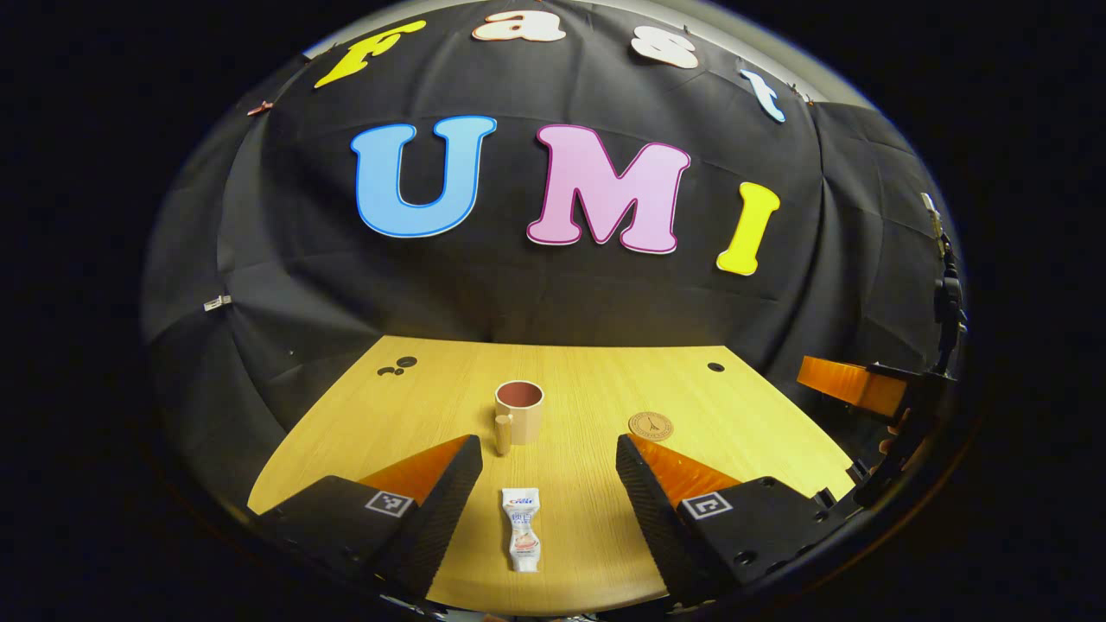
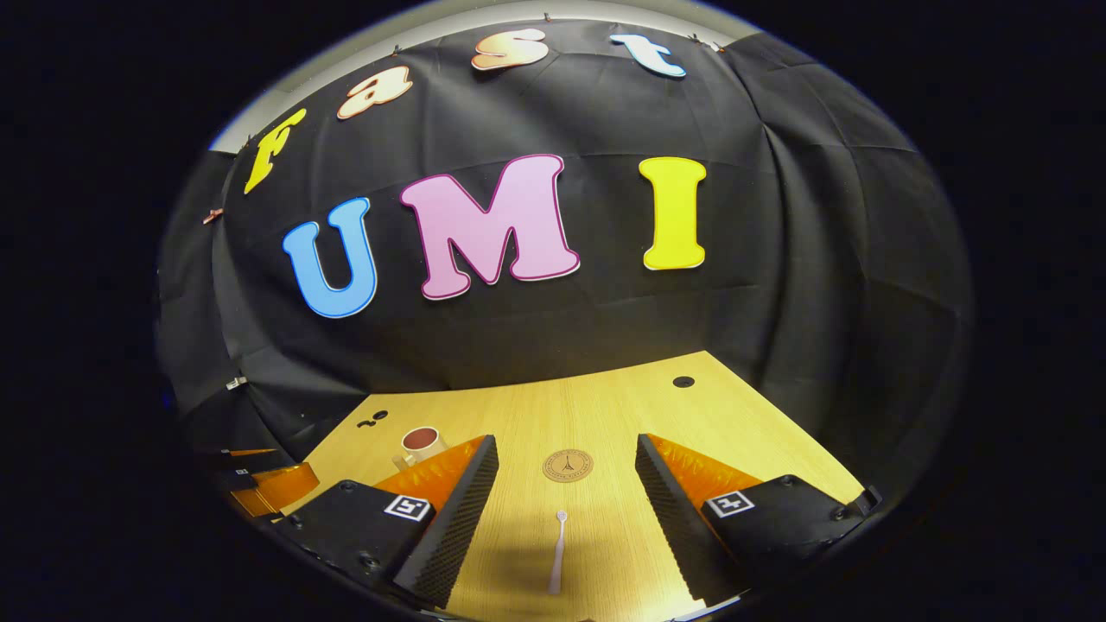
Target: Put the toothbrush and toothpaste on the desktop into the cup, then pick up the cup and place it on the coaster on the desktop.
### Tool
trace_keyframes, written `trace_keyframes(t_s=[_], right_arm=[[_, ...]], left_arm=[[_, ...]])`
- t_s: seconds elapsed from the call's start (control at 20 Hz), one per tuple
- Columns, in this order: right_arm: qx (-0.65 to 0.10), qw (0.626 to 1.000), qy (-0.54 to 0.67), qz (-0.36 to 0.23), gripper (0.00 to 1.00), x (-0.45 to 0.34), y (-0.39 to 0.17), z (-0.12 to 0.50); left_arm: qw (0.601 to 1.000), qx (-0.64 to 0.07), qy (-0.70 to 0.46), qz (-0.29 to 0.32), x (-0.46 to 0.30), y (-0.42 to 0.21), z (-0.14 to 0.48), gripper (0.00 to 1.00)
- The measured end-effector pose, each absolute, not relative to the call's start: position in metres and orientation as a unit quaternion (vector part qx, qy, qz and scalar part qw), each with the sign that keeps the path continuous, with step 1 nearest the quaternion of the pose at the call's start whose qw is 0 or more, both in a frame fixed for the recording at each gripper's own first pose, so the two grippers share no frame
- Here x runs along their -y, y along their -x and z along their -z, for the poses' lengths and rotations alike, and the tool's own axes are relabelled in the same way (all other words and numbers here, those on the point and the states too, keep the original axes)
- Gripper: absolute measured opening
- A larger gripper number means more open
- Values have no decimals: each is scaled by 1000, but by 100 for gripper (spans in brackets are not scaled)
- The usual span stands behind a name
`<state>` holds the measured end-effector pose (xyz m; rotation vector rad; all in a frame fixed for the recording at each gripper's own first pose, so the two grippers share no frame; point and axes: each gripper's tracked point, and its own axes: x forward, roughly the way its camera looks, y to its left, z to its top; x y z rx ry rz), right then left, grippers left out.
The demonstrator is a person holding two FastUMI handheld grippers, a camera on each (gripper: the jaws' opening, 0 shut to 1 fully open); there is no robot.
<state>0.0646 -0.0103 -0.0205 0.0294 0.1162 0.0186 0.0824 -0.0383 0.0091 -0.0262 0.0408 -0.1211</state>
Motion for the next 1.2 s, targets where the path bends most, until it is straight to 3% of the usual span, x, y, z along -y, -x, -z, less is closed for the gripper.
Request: trace_keyframes(t_s=[0.25,0.75,0.8,0.85,1.2], right_arm=[[-54,998,-7,-23,98,5,-76,10],[-69,996,7,-49,98,9,-99,19],[-71,996,11,-50,98,11,-99,21],[-74,996,13,-51,98,14,-99,23],[-95,994,9,-49,98,33,-101,37]], left_arm=[[998,-46,2,46,31,-109,21,97],[986,-163,23,28,24,-158,124,96],[984,-173,24,25,23,-161,135,92],[983,-182,23,21,23,-164,143,96],[973,-229,2,-1,11,-176,192,97]])
